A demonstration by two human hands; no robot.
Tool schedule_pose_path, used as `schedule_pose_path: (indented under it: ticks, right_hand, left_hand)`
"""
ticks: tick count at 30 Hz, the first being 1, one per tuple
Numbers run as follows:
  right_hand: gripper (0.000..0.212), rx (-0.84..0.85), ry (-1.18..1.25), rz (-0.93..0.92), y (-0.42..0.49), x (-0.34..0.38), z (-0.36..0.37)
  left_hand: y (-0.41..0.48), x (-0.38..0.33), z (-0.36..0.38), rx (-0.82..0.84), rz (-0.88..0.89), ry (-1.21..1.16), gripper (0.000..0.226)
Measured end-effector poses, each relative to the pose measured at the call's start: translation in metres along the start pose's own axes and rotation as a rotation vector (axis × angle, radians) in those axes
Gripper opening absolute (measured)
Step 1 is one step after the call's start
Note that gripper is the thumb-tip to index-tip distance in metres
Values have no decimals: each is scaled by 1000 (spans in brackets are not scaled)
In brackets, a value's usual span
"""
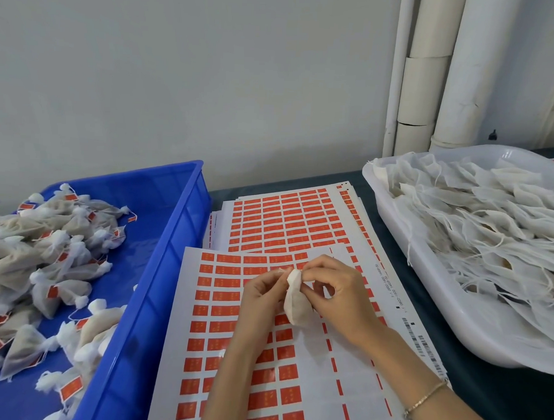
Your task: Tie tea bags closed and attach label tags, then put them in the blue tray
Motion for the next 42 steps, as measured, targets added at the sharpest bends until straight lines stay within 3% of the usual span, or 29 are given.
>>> schedule_pose_path:
  ticks: [8, 15, 20, 26, 31, 42]
  right_hand:
    - [21, 104, -78, 50, -4, 0, 11]
    - [23, 69, -132, 128, -4, -5, 10]
    - [16, 55, -175, 130, -4, -3, 8]
    - [14, 55, -281, 137, -2, -5, 4]
    - [18, 72, -352, 161, -1, -5, 3]
    - [23, 24, -401, 223, 1, -1, -4]
  left_hand:
    - [-1, -3, 2, -28, -17, 39, 23]
    - [-3, -2, 11, 42, 171, 158, 19]
    - [-1, 4, 9, -32, 156, 167, 25]
    - [1, 8, 7, -50, 169, 166, 8]
    - [-1, 4, 9, -38, 177, 156, 23]
    - [-1, 4, 9, -73, 218, 152, 22]
Point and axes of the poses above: each hand's wrist, its own y-axis towards the middle knuckle, its own z-axis out of the palm, x = y × z, the point moved 2 cm from there along y, towards the middle knuckle, and after that the axes turned 3 degrees about y, right-handed, at the moved point
